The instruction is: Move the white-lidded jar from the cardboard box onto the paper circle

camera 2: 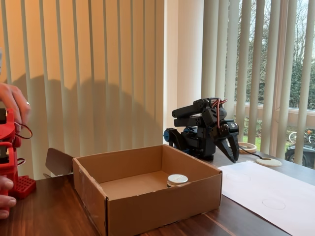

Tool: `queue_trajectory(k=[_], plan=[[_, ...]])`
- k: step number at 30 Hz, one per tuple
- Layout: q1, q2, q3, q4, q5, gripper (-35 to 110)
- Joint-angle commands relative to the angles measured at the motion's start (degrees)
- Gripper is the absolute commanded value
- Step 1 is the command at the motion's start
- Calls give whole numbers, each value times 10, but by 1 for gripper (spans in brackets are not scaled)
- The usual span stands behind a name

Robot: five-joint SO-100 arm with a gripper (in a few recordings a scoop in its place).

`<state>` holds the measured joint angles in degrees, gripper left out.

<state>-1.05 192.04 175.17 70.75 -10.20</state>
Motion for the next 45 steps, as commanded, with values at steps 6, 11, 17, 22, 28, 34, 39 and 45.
queue_trajectory(k=[6,11,17,22,28,34,39,45], plan=[[-2,37,-8,9,-5,0],[0,37,-8,9,-4,0],[0,37,-8,9,-4,0],[0,37,-8,9,-4,0],[0,37,-8,9,-5,0],[-1,37,-8,9,-6,0],[-4,37,-8,9,-9,0],[-5,37,-8,9,-11,15]])
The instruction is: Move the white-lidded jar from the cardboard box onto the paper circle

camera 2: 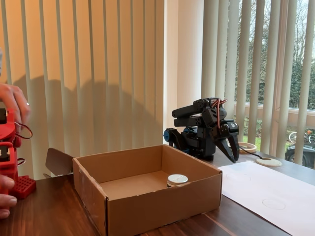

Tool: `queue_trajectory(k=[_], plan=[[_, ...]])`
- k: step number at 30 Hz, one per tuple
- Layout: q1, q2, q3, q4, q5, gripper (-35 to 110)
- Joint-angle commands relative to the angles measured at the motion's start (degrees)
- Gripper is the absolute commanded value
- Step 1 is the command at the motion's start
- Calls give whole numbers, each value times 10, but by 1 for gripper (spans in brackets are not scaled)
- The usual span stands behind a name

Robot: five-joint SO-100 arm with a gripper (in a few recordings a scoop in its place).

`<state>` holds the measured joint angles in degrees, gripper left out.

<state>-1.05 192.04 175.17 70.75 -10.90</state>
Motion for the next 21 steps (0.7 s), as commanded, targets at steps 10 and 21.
queue_trajectory(k=[10,21], plan=[[-4,-41,-45,-49,-40,25],[34,-338,-265,-141,-199,23]])
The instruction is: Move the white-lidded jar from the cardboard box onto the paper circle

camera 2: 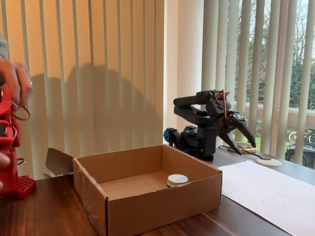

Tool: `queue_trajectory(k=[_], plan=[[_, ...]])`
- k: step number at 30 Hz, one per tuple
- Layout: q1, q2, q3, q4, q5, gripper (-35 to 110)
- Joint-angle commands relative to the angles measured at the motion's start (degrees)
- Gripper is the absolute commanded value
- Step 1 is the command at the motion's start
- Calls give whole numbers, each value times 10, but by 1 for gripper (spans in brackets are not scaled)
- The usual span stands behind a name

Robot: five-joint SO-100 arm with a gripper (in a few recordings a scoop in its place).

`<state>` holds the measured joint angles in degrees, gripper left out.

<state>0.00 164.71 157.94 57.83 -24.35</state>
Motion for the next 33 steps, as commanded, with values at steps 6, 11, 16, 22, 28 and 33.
queue_trajectory(k=[6,11,16,22,28,33], plan=[[109,-166,-206,24,-231,26],[198,-243,-319,55,-361,25],[276,-304,-424,90,-478,26],[386,-376,-527,130,-618,27],[491,-491,-605,105,-740,28],[538,-628,-682,88,-788,30]])
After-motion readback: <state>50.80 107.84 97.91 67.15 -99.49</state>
